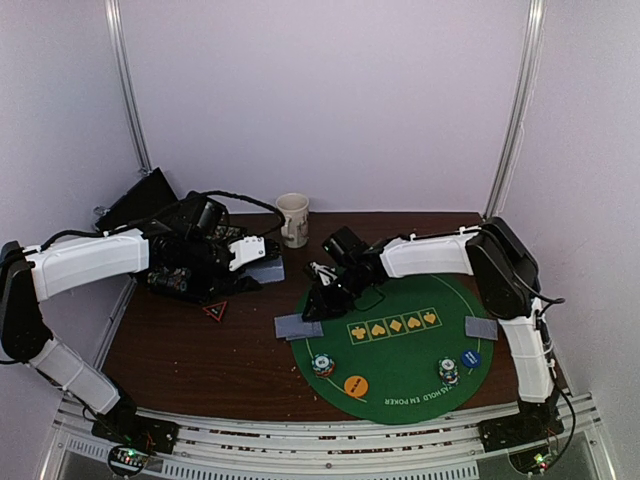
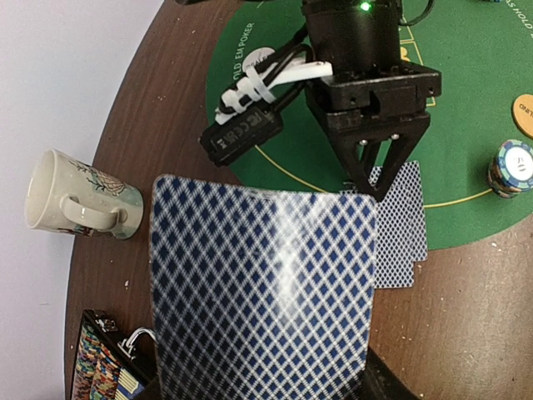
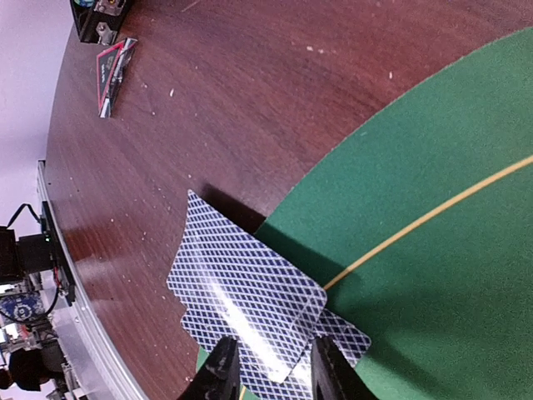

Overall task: Distribute texas hold em gaming equipment
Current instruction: Place the poker card in the big blind area, then pick up the poker card from the face-down deck piles.

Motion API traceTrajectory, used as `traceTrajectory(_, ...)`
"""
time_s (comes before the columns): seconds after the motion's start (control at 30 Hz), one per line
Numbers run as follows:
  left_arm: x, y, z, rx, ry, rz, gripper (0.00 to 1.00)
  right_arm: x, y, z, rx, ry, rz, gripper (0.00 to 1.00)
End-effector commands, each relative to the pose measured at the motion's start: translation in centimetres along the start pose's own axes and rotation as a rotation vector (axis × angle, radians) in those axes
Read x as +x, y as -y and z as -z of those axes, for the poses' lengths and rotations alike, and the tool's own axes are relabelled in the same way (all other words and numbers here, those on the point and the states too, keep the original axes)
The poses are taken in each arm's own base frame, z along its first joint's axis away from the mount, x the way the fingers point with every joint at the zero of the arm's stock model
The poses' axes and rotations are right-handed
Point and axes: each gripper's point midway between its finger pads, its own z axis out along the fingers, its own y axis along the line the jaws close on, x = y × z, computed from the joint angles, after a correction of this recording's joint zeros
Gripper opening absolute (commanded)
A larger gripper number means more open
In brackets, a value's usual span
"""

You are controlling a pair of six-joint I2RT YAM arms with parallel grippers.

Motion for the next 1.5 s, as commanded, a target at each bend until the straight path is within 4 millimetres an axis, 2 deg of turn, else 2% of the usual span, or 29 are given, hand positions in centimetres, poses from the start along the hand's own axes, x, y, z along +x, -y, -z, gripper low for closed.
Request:
traceTrajectory(0.0,-1.1,-0.7,0.2,-0.029,0.036,-0.011,0.53,-2.0,-2.2,4.4,0.068,0.063,0.106,0.32)
traceTrajectory(0.13,-1.2,-0.7,0.3,-0.026,0.042,-0.012,0.53,-3.6,-4.0,7.7,0.085,0.124,0.205,0.33)
traceTrajectory(0.23,-1.4,-0.7,0.4,-0.024,0.048,-0.013,0.53,-4.7,-6.3,10.5,0.051,0.19,0.296,0.35)
traceTrajectory(0.37,-1.6,-0.7,0.7,-0.024,0.058,-0.016,0.53,-5.9,-10.6,13.6,-0.106,0.329,0.398,0.4)
traceTrajectory(0.47,-1.7,-0.7,0.8,-0.026,0.061,-0.015,0.53,-7.0,-12.6,14.4,-0.221,0.424,0.394,0.42)
traceTrajectory(0.67,-1.8,-0.8,0.9,-0.03,0.062,-0.017,0.53,-8.8,-13.7,13.4,-0.288,0.494,0.358,0.52)
traceTrajectory(0.87,-1.8,-0.7,0.9,-0.028,0.064,-0.018,0.53,-8.8,-13.8,11.3,-0.274,0.483,0.38,0.55)
traceTrajectory(1.03,-1.9,-0.6,0.8,-0.019,0.071,-0.017,0.53,-9.0,-13.0,9.6,-0.254,0.479,0.37,0.56)
traceTrajectory(1.13,-1.9,-0.6,0.7,-0.018,0.07,-0.017,0.53,-9.5,-12.8,8.8,-0.254,0.474,0.363,0.54)
traceTrajectory(1.23,-1.9,-0.7,0.9,-0.023,0.069,-0.017,0.53,-9.6,-12.4,8.3,-0.235,0.469,0.361,0.48)
traceTrajectory(1.47,-1.8,-0.7,0.9,-0.027,0.067,-0.017,0.53,-9.1,-11.2,9.2,-0.145,0.464,0.374,0.31)
